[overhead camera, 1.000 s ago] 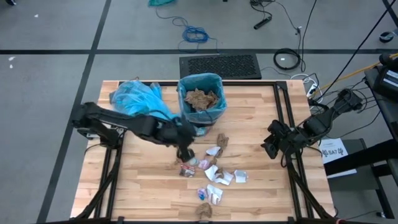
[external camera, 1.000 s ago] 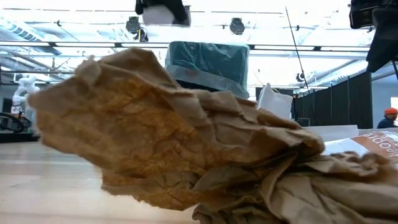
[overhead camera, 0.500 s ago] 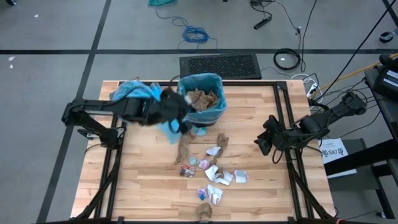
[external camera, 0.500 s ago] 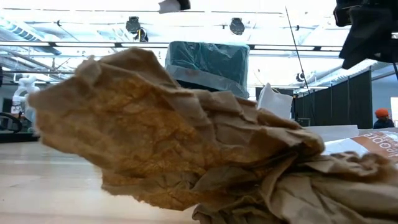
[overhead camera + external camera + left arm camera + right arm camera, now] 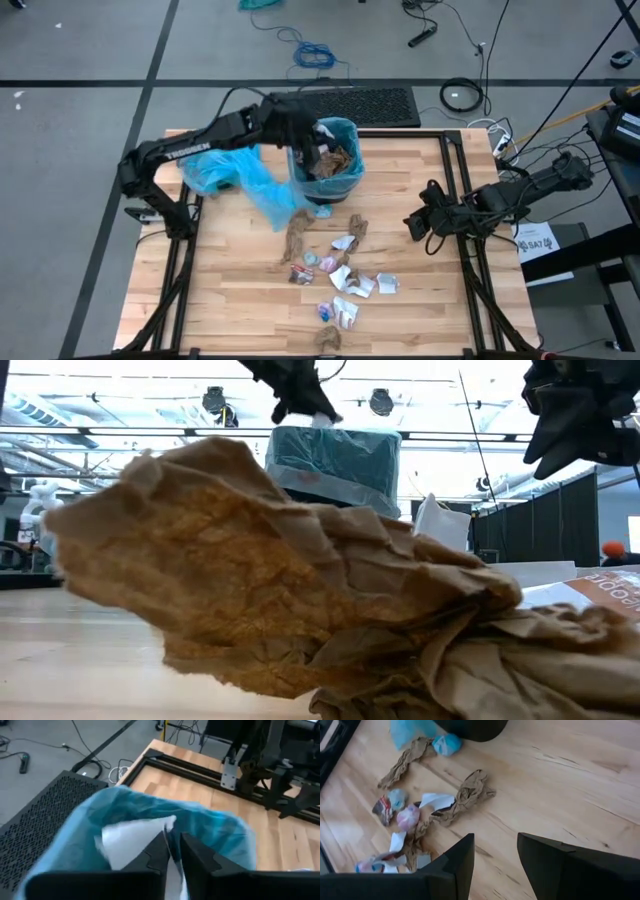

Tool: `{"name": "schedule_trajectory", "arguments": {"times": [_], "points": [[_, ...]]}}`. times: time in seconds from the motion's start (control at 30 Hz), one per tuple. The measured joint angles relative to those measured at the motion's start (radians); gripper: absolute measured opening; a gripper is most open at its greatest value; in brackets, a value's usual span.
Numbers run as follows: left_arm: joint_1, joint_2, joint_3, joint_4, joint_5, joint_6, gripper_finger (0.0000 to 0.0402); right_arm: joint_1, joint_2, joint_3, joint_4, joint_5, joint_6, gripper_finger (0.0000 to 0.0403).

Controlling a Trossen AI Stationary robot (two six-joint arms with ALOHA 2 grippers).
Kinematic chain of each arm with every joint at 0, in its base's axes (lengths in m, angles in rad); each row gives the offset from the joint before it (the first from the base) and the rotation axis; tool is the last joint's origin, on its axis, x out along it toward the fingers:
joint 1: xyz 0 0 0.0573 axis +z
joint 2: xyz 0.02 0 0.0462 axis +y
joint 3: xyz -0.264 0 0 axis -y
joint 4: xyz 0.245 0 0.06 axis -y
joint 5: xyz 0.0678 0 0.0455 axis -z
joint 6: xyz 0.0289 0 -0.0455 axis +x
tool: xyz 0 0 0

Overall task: Place trash/remove bag and relplace
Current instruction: Put the white paper into the trash bin, then put the brown paper into the trash bin

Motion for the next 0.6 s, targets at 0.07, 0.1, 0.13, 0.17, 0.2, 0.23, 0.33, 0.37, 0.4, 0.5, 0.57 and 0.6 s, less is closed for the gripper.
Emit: {"name": "schedule_trajectory", "arguments": {"times": [0.07,0.1,0.13,0.17,0.2,0.23,0.33,0.37,0.4,0.5,0.57,0.6], "points": [[0.042,0.011,0.0,0.002,0.07,0.021,0.007,-0.012,0.0,0.0,0.0,0.0,0.017,0.0141],[0.058,0.016,0.0,0.002,0.097,0.023,0.0079,-0.018,0.0,0.0,0.0,-0.001,0.02,0.0141],[0.072,0.021,0.0,0.003,0.118,0.026,0.0088,-0.024,0.0,0.0,0.0,-0.001,0.023,0.0141],[0.086,0.025,0.0,0.003,0.124,0.029,0.0097,-0.03,0.0,0.0,0.0,-0.002,0.029,0.0141],[0.096,0.028,0.0,0.003,0.126,0.042,0.0104,-0.035,0.0,0.0,0.0,-0.002,0.033,0.0141],[0.103,0.03,0.0,0.002,0.126,0.056,0.0111,-0.041,0.0,0.0,0.0,-0.002,0.037,0.0141],[0.119,0.031,-0.001,0.003,0.124,0.098,0.0124,-0.056,0.0,0.0,-0.001,-0.004,0.038,0.0141],[0.119,0.031,-0.001,0.003,0.123,0.104,0.0126,-0.062,0.0,0.0,-0.001,-0.004,0.038,0.0141],[0.119,0.031,-0.001,0.003,0.123,0.105,0.0127,-0.069,0.0,0.0,-0.001,-0.005,0.038,0.0141],[0.117,0.02,-0.002,-0.022,0.123,0.104,0.0128,-0.084,0.0,0.0,-0.001,-0.005,0.038,0.0141],[0.105,0.007,-0.002,-0.05,0.123,0.098,0.0128,-0.089,0.0,0.0,-0.002,-0.005,0.029,0.0141],[0.096,0.0,-0.002,-0.079,0.121,0.096,0.0127,-0.092,0.0,0.0,-0.003,-0.005,0.02,0.0141]]}}
